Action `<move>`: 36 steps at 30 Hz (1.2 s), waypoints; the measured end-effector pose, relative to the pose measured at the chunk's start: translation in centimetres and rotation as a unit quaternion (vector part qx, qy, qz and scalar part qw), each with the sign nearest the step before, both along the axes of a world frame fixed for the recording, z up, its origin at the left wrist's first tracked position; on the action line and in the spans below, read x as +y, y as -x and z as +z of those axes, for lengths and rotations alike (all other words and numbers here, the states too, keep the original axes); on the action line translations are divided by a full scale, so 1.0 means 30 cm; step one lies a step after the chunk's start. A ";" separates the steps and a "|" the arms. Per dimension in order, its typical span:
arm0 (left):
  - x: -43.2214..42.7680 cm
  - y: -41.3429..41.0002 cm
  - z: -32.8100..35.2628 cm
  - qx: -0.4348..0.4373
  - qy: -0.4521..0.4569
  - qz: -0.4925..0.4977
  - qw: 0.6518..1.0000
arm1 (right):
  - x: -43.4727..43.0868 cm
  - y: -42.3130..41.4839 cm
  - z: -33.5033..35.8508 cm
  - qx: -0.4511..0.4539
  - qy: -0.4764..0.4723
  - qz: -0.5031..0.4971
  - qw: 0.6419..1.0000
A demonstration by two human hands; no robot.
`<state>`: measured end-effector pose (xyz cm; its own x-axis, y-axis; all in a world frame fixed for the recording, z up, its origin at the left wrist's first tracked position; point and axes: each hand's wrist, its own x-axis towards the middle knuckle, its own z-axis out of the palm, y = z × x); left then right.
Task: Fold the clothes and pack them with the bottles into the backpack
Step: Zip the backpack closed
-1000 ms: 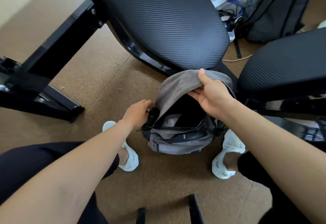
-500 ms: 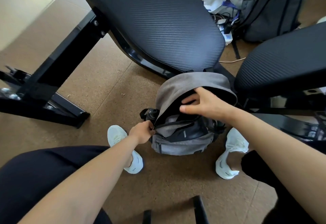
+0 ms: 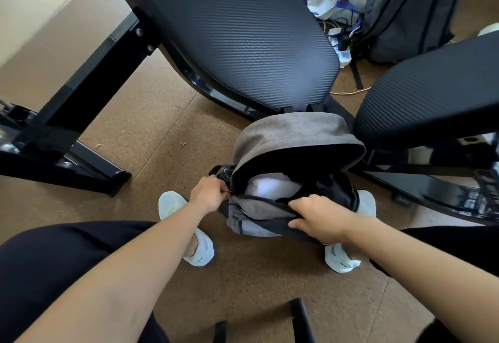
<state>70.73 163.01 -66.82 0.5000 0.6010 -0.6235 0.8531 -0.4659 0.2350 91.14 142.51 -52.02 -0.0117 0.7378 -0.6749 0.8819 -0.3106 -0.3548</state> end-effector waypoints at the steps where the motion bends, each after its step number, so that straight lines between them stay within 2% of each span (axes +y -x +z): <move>1: 0.007 -0.009 0.015 0.009 0.007 -0.002 1.000 | -0.010 0.011 -0.006 0.017 -0.007 -0.015 1.000; 9: 0.018 -0.025 0.109 0.028 0.145 0.122 0.982 | -0.039 0.026 0.026 -0.001 -0.075 -0.045 0.996; 15: 0.011 0.026 0.059 -0.016 0.167 0.322 0.932 | -0.074 0.051 0.051 -0.017 -0.117 -0.050 0.992; 20: -0.011 0.041 0.097 -0.017 0.230 0.270 0.935 | -0.101 0.057 0.045 -0.016 -0.100 -0.059 0.993; 25: -0.023 -0.003 0.107 -0.038 0.235 0.338 0.911 | -0.080 0.042 0.047 -0.001 -0.083 -0.065 0.994; 36: -0.030 -0.005 0.065 -0.089 0.234 0.227 0.941 | -0.046 -0.013 0.034 0.006 -0.066 -0.078 0.995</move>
<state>70.88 162.12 -64.88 0.3797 0.4577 -0.8039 0.8669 0.1273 0.4820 91.54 141.12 -51.01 0.1024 0.8129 -0.5733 0.8216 -0.3940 -0.4119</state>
